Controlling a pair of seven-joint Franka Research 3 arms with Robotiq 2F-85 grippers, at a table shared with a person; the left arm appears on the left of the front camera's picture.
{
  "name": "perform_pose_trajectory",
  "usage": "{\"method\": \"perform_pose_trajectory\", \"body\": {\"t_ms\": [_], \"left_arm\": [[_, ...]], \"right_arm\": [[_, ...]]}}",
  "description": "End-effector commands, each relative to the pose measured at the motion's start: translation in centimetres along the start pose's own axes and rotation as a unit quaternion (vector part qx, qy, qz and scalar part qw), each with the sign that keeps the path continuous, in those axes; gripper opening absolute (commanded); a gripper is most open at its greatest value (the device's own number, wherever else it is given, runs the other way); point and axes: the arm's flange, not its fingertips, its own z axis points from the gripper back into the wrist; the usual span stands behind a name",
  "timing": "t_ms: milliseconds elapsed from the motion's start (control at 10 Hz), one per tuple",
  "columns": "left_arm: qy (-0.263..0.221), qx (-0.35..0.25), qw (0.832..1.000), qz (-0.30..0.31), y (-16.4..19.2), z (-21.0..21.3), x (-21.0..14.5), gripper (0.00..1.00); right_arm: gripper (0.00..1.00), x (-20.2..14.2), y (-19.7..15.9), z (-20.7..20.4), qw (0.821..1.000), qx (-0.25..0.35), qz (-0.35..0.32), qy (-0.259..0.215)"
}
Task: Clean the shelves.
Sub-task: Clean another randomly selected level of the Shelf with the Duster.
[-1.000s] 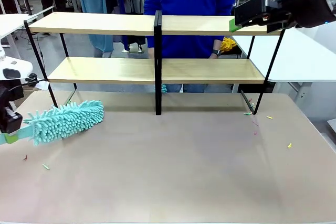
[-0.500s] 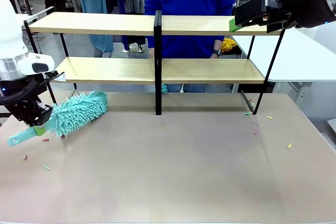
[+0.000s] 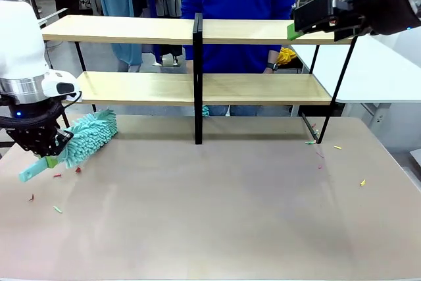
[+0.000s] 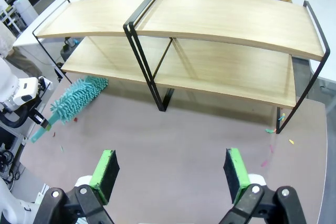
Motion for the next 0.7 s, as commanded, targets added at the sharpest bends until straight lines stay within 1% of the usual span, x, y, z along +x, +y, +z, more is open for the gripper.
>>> {"method": "perform_pose_trajectory", "body": {"t_ms": [0,300,400,600], "left_arm": [[-0.003,0.014,0.998,0.055,0.1,0.7,-0.2,0.12],[0.006,0.041,0.995,0.095,-0.7,0.8,0.2,0.12],[0.003,0.058,0.992,0.112,-0.9,0.9,0.4,0.12],[-0.029,0.084,0.985,0.146,-1.7,1.1,1.0,0.12]], "right_arm": [[1.00,0.0,0.0,0.0,1.000,0.000,-0.001,-0.002],[1.00,0.0,0.0,0.0,1.000,0.000,-0.001,-0.002],[1.00,0.0,0.0,0.0,1.000,0.000,-0.001,-0.002],[1.00,0.0,0.0,0.0,1.000,0.000,-0.001,-0.002]]}}
